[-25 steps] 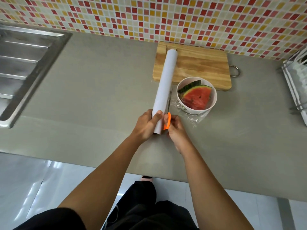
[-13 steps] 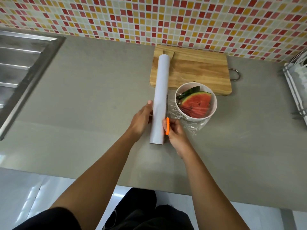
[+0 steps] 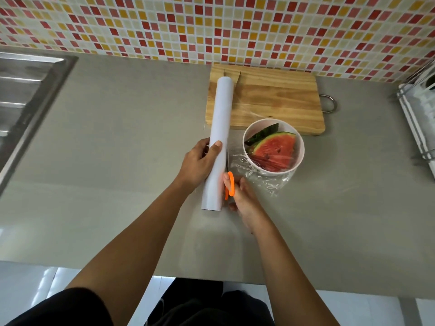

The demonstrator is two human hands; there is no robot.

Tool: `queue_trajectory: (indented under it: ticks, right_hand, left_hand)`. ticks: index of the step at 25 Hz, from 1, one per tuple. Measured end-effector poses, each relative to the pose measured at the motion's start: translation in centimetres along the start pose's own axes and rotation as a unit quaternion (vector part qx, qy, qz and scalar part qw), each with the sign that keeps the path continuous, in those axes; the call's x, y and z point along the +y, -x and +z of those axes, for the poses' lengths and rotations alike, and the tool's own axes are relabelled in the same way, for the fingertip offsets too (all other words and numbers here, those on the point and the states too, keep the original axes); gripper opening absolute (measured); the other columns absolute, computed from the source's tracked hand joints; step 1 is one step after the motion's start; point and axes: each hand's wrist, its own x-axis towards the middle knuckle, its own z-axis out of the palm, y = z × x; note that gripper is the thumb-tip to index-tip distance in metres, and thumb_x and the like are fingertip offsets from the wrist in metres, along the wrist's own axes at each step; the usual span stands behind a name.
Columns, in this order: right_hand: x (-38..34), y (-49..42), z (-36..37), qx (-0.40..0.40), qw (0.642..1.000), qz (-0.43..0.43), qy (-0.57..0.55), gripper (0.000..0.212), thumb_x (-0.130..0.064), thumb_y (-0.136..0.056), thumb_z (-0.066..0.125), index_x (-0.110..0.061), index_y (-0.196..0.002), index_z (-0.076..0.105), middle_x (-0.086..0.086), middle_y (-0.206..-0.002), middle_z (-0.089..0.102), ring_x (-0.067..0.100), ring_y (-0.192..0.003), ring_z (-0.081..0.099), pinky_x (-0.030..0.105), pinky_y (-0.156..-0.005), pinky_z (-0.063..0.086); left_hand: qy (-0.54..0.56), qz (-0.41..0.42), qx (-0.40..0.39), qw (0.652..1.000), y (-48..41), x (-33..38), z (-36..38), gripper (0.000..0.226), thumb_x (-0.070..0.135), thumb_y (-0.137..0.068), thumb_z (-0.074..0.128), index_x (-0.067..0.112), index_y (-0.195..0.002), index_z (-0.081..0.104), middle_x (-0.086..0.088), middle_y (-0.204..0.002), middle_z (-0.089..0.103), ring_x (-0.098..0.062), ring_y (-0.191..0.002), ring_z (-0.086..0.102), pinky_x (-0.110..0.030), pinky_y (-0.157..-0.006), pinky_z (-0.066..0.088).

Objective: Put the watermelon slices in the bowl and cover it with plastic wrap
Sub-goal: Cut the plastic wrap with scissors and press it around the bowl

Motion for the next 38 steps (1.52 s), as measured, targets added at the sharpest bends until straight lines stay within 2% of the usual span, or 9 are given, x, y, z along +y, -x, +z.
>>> queue_trajectory:
  ticks: [4, 8, 13, 17, 23, 25, 28, 35, 38]
  right_hand:
    - [-0.9, -0.8, 0.3, 0.000, 0.999, -0.043, -0.002, 0.032, -0.051, -0.082, 0.059, -0.021, -0.093, 0.054, -0.011, -0.078, 0.061, -0.002, -0.067, 0.058, 0.014, -0.060, 0.044]
    - [-1.0, -1.5, 0.5, 0.005, 0.998, -0.052, -0.024, 0.027, -0.037, -0.085, 0.059, -0.016, -0.101, 0.055, -0.004, -0.093, 0.063, 0.002, -0.082, 0.060, 0.017, -0.074, 0.048]
    - [-1.8, -2.7, 0.8, 0.012, 0.998, -0.067, -0.016, 0.024, -0.045, -0.084, 0.058, -0.025, -0.097, 0.055, -0.009, -0.095, 0.062, -0.005, -0.083, 0.060, 0.006, -0.066, 0.045]
    - [-2.3, -3.7, 0.9, 0.007, 0.999, -0.043, -0.014, 0.028, -0.048, -0.083, 0.058, -0.025, -0.100, 0.056, -0.014, -0.097, 0.065, -0.012, -0.084, 0.061, 0.006, -0.065, 0.044]
    - [-3.0, -4.4, 1.5, 0.014, 0.999, -0.049, -0.011, 0.021, -0.042, -0.087, 0.056, -0.022, -0.093, 0.062, -0.018, -0.080, 0.068, -0.016, -0.068, 0.058, 0.002, -0.055, 0.042]
    - [-3.0, -4.1, 1.9, 0.011, 0.999, -0.030, -0.002, 0.023, -0.049, -0.084, 0.058, -0.026, -0.088, 0.060, -0.020, -0.074, 0.068, -0.017, -0.064, 0.057, 0.005, -0.053, 0.043]
    - [-3.1, -3.9, 2.3, 0.018, 1.000, 0.004, 0.015, 0.042, -0.066, -0.070, 0.056, -0.029, -0.089, 0.056, -0.015, -0.084, 0.062, -0.009, -0.072, 0.056, 0.017, -0.060, 0.039]
    - [-5.5, -5.9, 2.9, 0.028, 0.999, -0.025, 0.024, 0.043, -0.069, -0.074, 0.050, -0.029, -0.085, 0.061, -0.018, -0.084, 0.063, -0.005, -0.078, 0.057, 0.021, -0.066, 0.039]
    - [-5.3, -6.4, 3.3, 0.034, 0.998, -0.044, 0.014, 0.045, -0.064, -0.078, 0.052, -0.023, -0.094, 0.060, -0.013, -0.083, 0.062, -0.012, -0.066, 0.056, 0.017, -0.063, 0.038]
  left_hand:
    - [-0.008, 0.010, -0.007, 1.000, -0.3, 0.0, -0.3, 0.045, 0.053, -0.089, 0.047, 0.021, -0.120, 0.058, 0.004, -0.099, 0.065, -0.009, -0.088, 0.061, -0.022, -0.070, 0.045]
    - [-0.022, 0.014, -0.015, 1.000, -0.4, 0.0, -0.6, 0.042, 0.050, -0.092, 0.048, 0.021, -0.121, 0.056, 0.002, -0.100, 0.064, -0.008, -0.088, 0.061, -0.021, -0.069, 0.045]
    - [-0.039, 0.021, -0.031, 0.999, -0.3, -0.5, -1.4, 0.037, 0.047, -0.093, 0.048, 0.021, -0.119, 0.057, 0.001, -0.101, 0.064, -0.004, -0.085, 0.061, -0.016, -0.065, 0.045]
    - [-0.051, 0.033, -0.037, 0.997, 0.0, -1.3, -1.9, 0.036, 0.046, -0.093, 0.049, 0.021, -0.119, 0.056, 0.001, -0.101, 0.065, -0.003, -0.083, 0.061, -0.006, -0.060, 0.044]
    - [-0.046, 0.039, -0.034, 0.998, 0.4, -2.1, -2.8, 0.033, 0.042, -0.094, 0.049, 0.022, -0.119, 0.056, 0.005, -0.099, 0.063, 0.005, -0.081, 0.060, -0.004, -0.062, 0.042]
    - [-0.035, 0.038, -0.031, 0.998, 0.3, -2.2, -3.0, 0.030, 0.041, -0.094, 0.049, 0.023, -0.117, 0.057, 0.007, -0.097, 0.064, 0.007, -0.079, 0.058, -0.004, -0.063, 0.042]
    - [-0.030, 0.035, -0.033, 0.998, 0.2, -2.0, -3.3, 0.029, 0.042, -0.094, 0.049, 0.024, -0.116, 0.058, 0.009, -0.096, 0.064, 0.006, -0.082, 0.058, -0.005, -0.063, 0.042]
    - [-0.038, 0.030, -0.049, 0.998, 0.3, -2.0, -4.2, 0.040, 0.054, -0.086, 0.047, 0.029, -0.116, 0.057, 0.012, -0.097, 0.064, 0.001, -0.084, 0.060, -0.008, -0.064, 0.044]
    - [-0.042, 0.028, -0.060, 0.997, 0.0, -1.9, -5.0, 0.040, 0.052, -0.089, 0.048, 0.029, -0.120, 0.056, 0.013, -0.100, 0.063, 0.001, -0.088, 0.060, -0.012, -0.069, 0.045]
